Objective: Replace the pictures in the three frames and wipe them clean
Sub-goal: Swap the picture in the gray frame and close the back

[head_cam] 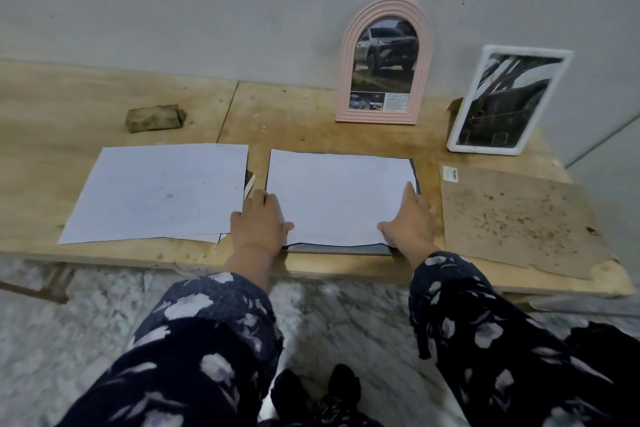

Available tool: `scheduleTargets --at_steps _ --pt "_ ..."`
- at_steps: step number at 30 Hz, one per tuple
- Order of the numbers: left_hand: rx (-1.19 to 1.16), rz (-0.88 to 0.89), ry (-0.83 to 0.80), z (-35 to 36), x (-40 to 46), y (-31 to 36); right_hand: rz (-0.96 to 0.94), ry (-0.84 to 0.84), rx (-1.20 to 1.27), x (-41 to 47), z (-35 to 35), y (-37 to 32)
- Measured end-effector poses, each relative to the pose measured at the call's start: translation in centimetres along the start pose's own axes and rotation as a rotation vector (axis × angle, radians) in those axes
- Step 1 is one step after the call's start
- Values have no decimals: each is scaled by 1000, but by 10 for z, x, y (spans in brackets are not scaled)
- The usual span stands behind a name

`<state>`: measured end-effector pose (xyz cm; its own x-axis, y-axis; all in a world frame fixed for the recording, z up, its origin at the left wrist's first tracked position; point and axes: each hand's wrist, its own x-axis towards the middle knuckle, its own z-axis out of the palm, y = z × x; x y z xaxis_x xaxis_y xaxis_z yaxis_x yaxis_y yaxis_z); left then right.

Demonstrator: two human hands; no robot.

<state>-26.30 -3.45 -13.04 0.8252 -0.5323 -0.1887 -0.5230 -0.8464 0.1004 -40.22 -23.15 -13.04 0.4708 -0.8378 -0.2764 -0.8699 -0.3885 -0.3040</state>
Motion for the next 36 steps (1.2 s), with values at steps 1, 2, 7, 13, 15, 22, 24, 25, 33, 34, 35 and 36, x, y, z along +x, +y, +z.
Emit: scheduleTargets --at_steps 1,2,7,13,15,22,24,25,33,34,35,36 --pt "-6 -6 2 1 0 0 -16 12 -5 0 1 0" --pt "-12 -12 2 2 -1 0 -37 27 -2 0 2 -1" --pt "-36 -40 -1 3 1 3 4 146 357 6 2 0" --pt "-43 -123 -28 2 2 12 195 -32 794 25 -25 8" --pt "-49 -140 -28 0 2 16 167 -108 845 25 -34 10" --pt "-420 -138 67 -21 -4 23 53 -165 1085 30 -66 -7" --pt "-581 -164 186 -31 -6 22 11 -160 1097 35 -77 -15" --pt "-643 -187 251 -36 -6 21 -3 -160 1095 35 -83 -20" --pt "-820 -391 437 -56 -23 -52 -197 -354 1018 16 -69 -89" --pt "-791 -424 476 -59 -30 -67 -228 -383 998 10 -62 -105" --pt "-773 -454 509 -61 -35 -80 -254 -397 977 4 -56 -119" --pt "-757 -482 541 -63 -39 -94 -292 -393 948 -1 -50 -133"
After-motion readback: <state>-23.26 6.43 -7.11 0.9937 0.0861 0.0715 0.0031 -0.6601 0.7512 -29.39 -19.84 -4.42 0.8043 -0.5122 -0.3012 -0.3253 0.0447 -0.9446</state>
